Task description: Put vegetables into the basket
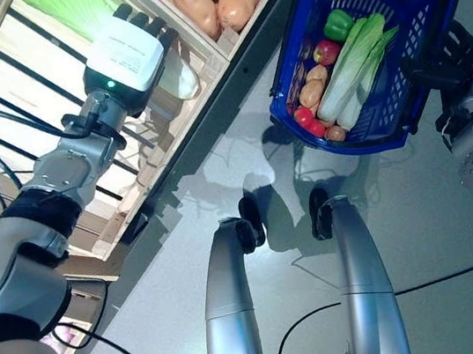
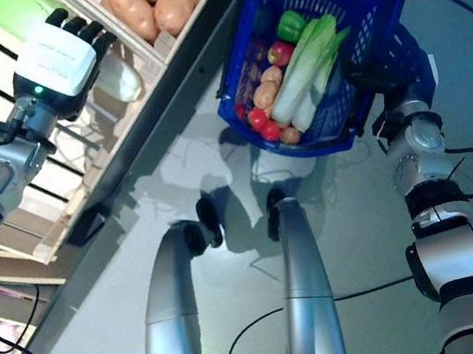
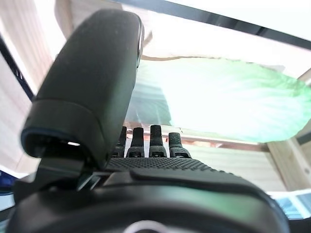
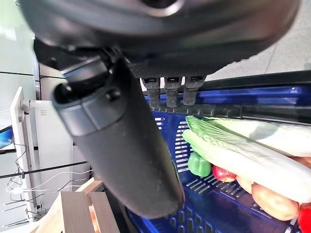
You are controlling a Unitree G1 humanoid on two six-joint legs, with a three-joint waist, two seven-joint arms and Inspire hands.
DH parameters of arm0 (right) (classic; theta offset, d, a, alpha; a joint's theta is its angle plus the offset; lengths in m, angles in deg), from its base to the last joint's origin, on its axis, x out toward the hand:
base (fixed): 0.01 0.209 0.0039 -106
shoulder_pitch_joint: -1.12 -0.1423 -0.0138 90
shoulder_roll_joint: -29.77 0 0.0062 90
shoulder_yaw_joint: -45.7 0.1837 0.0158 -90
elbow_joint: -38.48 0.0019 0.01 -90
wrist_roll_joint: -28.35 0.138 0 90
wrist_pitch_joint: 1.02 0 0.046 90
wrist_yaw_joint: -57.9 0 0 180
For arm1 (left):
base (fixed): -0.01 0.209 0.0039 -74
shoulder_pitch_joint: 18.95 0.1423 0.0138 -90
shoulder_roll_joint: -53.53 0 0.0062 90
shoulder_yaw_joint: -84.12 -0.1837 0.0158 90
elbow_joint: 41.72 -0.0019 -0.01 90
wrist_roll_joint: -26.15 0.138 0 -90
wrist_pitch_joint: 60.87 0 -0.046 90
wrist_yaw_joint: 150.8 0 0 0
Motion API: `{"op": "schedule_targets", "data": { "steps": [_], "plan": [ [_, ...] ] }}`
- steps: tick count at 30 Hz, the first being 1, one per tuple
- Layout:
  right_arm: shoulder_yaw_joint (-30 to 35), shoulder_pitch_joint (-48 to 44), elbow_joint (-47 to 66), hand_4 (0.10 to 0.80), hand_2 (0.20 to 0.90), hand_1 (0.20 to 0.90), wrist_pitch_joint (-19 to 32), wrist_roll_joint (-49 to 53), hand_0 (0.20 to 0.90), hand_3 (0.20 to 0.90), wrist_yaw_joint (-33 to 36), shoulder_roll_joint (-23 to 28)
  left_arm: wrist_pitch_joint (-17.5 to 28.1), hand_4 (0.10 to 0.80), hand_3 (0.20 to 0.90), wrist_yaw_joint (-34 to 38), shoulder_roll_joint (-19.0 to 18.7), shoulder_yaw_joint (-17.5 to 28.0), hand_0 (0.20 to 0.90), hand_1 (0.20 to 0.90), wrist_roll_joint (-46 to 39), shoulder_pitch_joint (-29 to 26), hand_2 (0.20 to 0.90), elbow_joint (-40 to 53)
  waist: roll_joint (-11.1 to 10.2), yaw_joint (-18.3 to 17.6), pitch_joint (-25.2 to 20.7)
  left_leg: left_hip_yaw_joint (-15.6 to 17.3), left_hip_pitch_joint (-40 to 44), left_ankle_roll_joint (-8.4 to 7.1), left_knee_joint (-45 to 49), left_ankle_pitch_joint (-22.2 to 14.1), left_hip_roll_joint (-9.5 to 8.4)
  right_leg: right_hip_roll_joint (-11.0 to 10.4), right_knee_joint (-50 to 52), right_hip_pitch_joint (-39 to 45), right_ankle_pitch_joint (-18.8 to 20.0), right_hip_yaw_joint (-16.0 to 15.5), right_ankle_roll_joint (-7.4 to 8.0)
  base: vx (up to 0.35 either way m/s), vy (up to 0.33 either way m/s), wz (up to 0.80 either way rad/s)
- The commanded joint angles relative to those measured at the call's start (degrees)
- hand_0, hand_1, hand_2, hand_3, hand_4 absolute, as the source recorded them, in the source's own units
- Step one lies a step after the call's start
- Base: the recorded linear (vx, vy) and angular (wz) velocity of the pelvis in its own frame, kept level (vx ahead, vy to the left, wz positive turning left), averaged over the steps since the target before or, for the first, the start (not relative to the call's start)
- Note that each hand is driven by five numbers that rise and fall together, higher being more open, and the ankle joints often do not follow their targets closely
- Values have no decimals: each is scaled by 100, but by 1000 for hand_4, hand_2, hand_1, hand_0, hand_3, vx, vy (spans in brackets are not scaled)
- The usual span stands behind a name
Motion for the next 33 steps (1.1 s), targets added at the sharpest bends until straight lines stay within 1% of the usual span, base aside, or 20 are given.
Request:
{"op": "schedule_targets", "data": {
  "steps": [1,3,4,5,13,20,24,32,33],
  "plan": [
    [27,-444,118,800,900,900,346,212,900,900,-120,-42,-741,800,900,-1344,255,-215,900,900,-317,-233,900,-1307,-33,-264,-29,-16,285,-6,-291,-263,-53,28,-519,284,576,-278,-228,-15,8,-4],
    [38,-450,124,800,900,900,358,223,900,900,-108,-44,-856,800,900,-1377,288,-156,900,900,-438,-183,900,-1421,-40,-256,-29,-20,262,-1,-289,-262,-60,27,-518,260,582,-282,-229,-10,3,-7],
    [41,-453,123,800,900,900,362,227,900,900,-107,-46,-888,725,787,-1403,297,-142,787,787,-469,-176,787,-1441,-40,-254,-29,-22,251,1,-281,-263,-60,26,-513,251,580,-284,-231,-18,0,-16],
    [51,-463,133,800,900,900,387,259,900,900,-76,-46,-885,400,300,-1466,313,-89,300,300,-527,-153,300,-1513,-44,-247,-29,-26,195,3,-239,-268,-63,27,-477,199,577,-288,-237,-19,-1,-25],
    [129,-442,162,800,900,900,429,308,900,900,-48,-48,-812,400,300,-1039,351,67,300,300,-550,-84,300,-1678,-63,-235,-29,-33,209,4,-225,-265,-61,20,-478,223,578,-311,-249,-12,-1,-1],
    [164,-390,147,800,900,900,427,327,900,900,-49,-25,-764,400,300,-831,324,140,300,300,-471,-27,300,-1696,-80,-222,-29,-24,297,-3,-219,-276,-44,22,-495,319,566,-328,-254,0,0,0],
    [194,-347,107,800,900,900,459,404,900,900,-76,-35,-744,400,300,-694,325,162,300,300,-564,8,300,-1714,-87,-218,-29,-6,379,-11,-235,-280,-28,19,-519,403,558,-343,-259,0,0,0],
    [237,-209,148,800,900,900,504,386,900,900,-164,-98,-477,400,300,-416,302,483,300,300,-1457,128,300,-1574,-137,-195,-29,39,793,-30,-308,-328,24,29,-612,811,486,-383,-260,0,0,0],
    [238,-176,179,800,900,900,491,360,900,900,-217,-96,-355,400,300,-361,273,619,300,300,-1848,215,300,-1522,-154,-182,-29,52,962,-44,-330,-349,41,27,-648,976,461,-397,-260,0,0,0]
  ]
}}
